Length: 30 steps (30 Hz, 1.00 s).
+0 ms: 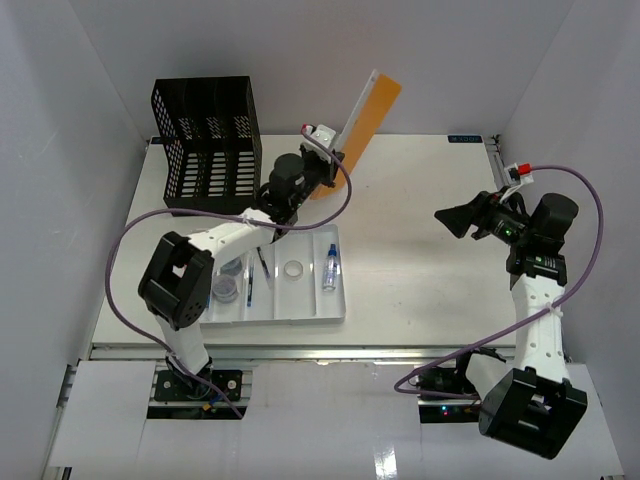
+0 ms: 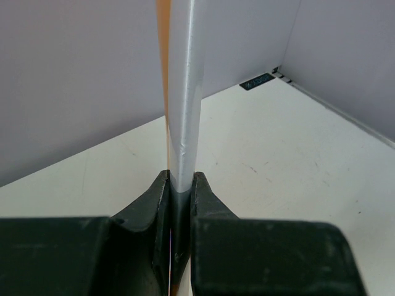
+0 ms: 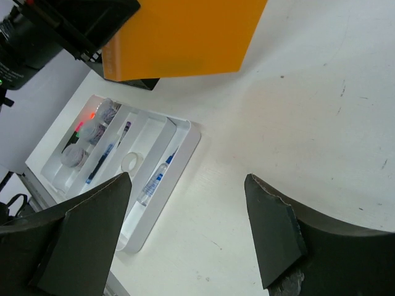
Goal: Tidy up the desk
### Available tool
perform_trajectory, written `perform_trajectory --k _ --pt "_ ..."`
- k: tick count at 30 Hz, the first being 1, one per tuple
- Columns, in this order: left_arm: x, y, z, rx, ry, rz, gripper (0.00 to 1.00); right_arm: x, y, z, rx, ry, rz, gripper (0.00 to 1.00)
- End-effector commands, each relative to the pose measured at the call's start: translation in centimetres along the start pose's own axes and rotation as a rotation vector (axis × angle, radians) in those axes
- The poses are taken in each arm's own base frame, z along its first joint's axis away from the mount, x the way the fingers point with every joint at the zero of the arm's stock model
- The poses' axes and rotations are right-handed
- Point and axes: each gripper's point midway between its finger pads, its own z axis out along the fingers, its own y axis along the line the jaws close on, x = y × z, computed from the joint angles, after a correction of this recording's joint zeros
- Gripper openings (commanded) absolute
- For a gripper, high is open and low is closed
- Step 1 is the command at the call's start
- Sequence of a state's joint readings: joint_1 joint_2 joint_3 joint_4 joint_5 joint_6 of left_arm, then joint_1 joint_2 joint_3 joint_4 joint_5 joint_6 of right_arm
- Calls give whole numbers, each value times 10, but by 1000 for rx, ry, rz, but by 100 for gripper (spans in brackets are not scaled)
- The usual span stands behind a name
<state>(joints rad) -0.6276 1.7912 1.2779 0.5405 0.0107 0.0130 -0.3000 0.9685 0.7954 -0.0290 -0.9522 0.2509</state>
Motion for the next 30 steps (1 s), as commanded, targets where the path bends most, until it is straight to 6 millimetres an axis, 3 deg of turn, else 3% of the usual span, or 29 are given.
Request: perform_trajectory --k 1,2,4,6,10,13,15,22,28,30 --pt "-100 -7 -44 125 -215 -80 0 5 5 -3 -28 -35 -89 81" --pt "-102 1 -55 116 -223 -75 0 10 3 -3 -28 -37 -86 81" --pt "-131 12 -82 98 -289 -46 0 13 2 -4 -23 -39 -101 80" --pt "-130 31 -106 59 -298 -23 0 18 1 -4 -21 -40 -117 80" --pt "-154 79 -162 -82 -378 11 0 27 -1 -5 -18 -48 -132 80" --pt "-138 108 -187 -178 -364 1 0 34 -4 -5 -13 -53 -147 80" --pt "-141 132 -209 -255 -385 6 0 35 -4 -5 -12 -58 -168 81" --pt "-140 166 -231 -350 -425 -19 0 41 -6 -8 -1 -80 -221 81" --pt "-137 185 -216 -367 -413 -7 0 43 -7 -8 -3 -80 -236 81" --pt "-131 195 -203 -362 -400 -4 0 43 -7 -8 -5 -82 -243 81"
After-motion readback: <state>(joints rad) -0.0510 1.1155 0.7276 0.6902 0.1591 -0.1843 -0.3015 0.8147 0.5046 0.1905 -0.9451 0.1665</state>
